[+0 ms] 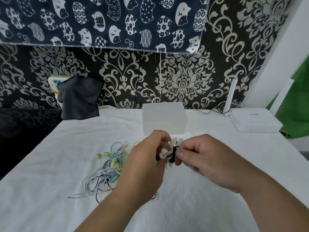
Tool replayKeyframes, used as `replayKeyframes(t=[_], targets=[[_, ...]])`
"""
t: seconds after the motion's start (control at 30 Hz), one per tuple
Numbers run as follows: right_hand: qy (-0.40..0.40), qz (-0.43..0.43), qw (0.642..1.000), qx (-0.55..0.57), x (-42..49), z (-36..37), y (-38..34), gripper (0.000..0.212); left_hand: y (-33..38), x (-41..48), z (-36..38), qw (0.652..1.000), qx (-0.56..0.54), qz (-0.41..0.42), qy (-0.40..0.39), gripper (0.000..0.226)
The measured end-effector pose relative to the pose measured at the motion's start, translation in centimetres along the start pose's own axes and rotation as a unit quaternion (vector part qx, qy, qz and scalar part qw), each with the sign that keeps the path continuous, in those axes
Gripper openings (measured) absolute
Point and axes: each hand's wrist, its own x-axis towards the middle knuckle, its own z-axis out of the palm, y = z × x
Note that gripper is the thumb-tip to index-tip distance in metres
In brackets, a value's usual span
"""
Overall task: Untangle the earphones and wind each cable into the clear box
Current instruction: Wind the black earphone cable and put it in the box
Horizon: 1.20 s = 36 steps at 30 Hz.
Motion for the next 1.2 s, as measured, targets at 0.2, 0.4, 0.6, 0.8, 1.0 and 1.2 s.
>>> replayKeyframes(t=[0.2, 0.4, 0.6, 0.8, 1.0, 1.2], targets=[[0.151, -0.009, 0.988, -0.039, 0.2, -0.4, -0.1, 0.033, 0.2, 0.0, -0.3, 0.998, -0.056, -0.01, -0.027, 0.048], [0.182, 0.021, 0.983, 0.007, 0.3, -0.2, -0.2, 0.028, 0.7, -0.2, -0.6, 0.995, -0.068, -0.006, -0.074, 0.047], [0.11, 0.094, 0.977, 0.159, 0.5, 0.0, 0.3, 0.034, 0.6, -0.3, -0.7, 0.994, -0.068, 0.01, -0.083, 0.05], [0.069, 0.143, 0.958, 0.238, 0.7, 0.6, 0.4, 0.027, 0.7, -0.5, -0.6, 0.994, -0.052, 0.032, -0.09, 0.071], [0.015, 0.175, 0.925, 0.337, 0.5, 0.4, 0.1, 0.02, 0.5, -0.5, -0.4, 0.997, -0.04, 0.046, -0.041, 0.077], [0.043, 0.15, 0.95, 0.269, 0.5, -0.1, 0.6, 0.029, 0.2, -0.5, -0.3, 0.998, -0.029, 0.044, -0.02, 0.077]])
